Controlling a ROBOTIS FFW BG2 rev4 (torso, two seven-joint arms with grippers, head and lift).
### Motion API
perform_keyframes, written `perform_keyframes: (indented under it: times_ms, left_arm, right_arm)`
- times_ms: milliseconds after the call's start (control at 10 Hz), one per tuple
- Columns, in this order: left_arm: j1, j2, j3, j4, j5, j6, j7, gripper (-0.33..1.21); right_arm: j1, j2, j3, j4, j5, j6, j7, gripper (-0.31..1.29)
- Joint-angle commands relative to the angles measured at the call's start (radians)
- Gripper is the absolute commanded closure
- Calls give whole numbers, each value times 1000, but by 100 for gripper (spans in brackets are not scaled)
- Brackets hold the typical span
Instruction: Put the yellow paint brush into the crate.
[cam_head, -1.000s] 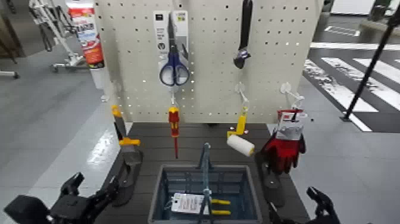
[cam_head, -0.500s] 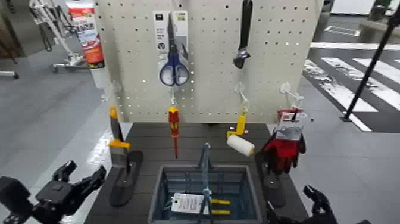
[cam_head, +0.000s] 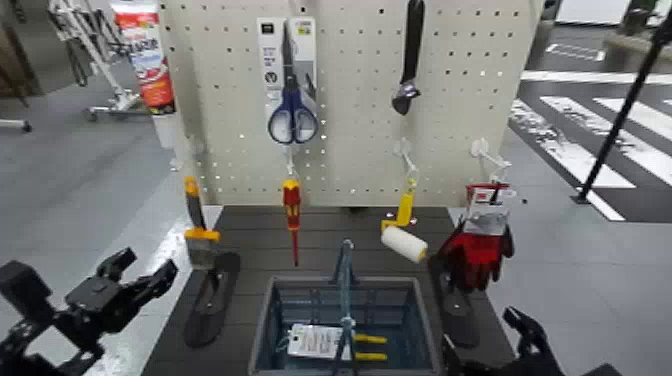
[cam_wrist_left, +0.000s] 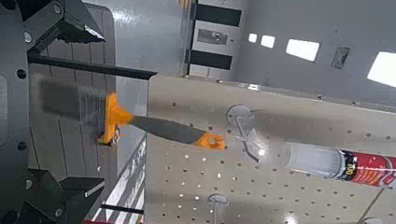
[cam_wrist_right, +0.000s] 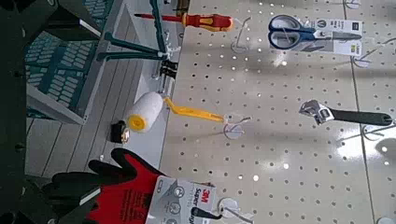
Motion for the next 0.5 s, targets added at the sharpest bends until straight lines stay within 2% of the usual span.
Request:
perform_keyframes:
  times_ms: [100,400,500]
  left_arm:
    - [-58,30,4,65,3,1,-38,20]
    - [-138,69,-11,150,-5,17,-104,20]
    - [-177,88,-40,194,-9,29,-133,20]
  right_arm:
    - [-13,3,9,11,-2,1,5,14]
    - [-38,4,24,31,-9,-1,18,14]
    - [-42,4,23,35,-10,-4,25,14]
